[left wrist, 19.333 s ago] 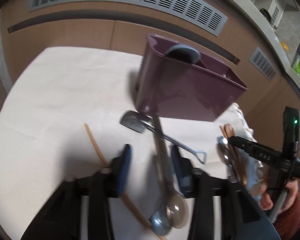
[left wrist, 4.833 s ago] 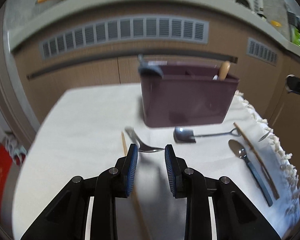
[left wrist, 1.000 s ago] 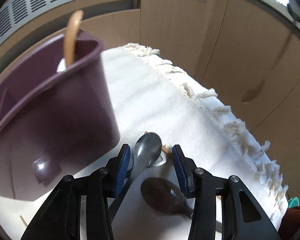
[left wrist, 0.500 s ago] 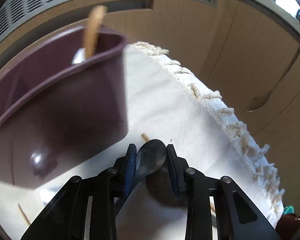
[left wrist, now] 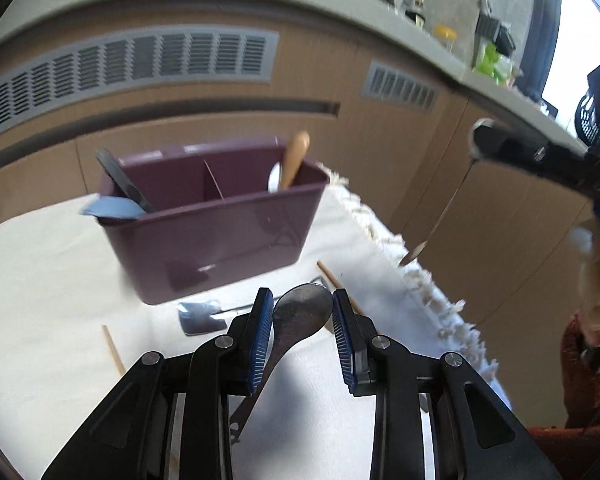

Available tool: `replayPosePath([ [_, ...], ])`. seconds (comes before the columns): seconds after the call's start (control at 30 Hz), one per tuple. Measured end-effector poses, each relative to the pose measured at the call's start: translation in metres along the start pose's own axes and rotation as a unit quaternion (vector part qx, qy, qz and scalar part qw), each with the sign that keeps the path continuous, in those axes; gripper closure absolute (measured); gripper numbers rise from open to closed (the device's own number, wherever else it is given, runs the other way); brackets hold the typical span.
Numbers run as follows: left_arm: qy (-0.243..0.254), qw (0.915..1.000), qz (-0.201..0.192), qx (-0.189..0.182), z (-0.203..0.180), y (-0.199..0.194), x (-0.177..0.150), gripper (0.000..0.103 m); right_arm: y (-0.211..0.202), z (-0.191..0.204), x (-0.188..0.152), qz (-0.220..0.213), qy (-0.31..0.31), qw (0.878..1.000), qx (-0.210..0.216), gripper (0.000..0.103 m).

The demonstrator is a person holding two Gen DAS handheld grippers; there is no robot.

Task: Organize utensils
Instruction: 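Drop the dark spoon into the caddy with the left tool while the right tool releases the white-handled spoon there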

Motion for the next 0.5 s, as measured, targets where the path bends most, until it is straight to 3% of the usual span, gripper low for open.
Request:
replayPosePath([
  [0.17,-0.017,0.9988,-0.046,-0.006,0.009,-0.022,0.02,0.072,0.001,0.016,0.007,-0.001,-0.01,1.0,0.008,0.083],
  [0.27,-0.041,0.9946,-0.091,-0.027,0.012,-0.049,0.049,0.072,-0.001,0.022,0.016,-0.006,-0.012,1.0,0.015,0.083],
  [0.33,-0.046,0.9892,-0.134,-0.037,0.012,-0.072,0.081,0.072,-0.005,0.027,0.036,-0.02,-0.009,0.999,0.025,0.083],
  [0.4,-0.063,0.9779,-0.193,-0.049,0.017,-0.104,0.123,0.072,-0.01,0.033,0.061,-0.042,-0.003,0.998,0.042,0.083],
  [0.5,-0.094,0.9624,-0.243,-0.078,0.031,-0.117,0.165,0.072,-0.01,0.041,0.096,-0.07,0.0,0.996,0.058,0.083],
])
Point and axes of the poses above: each gripper's, at about its wrist camera, not at the fingertips, and y roughly the way its jaws point, z to its left, x to its top, the point moved 8 cm from there along y, roughly the way its jaws point, and after that the axes turned 2 degrees about x, right-handed, at the moved point
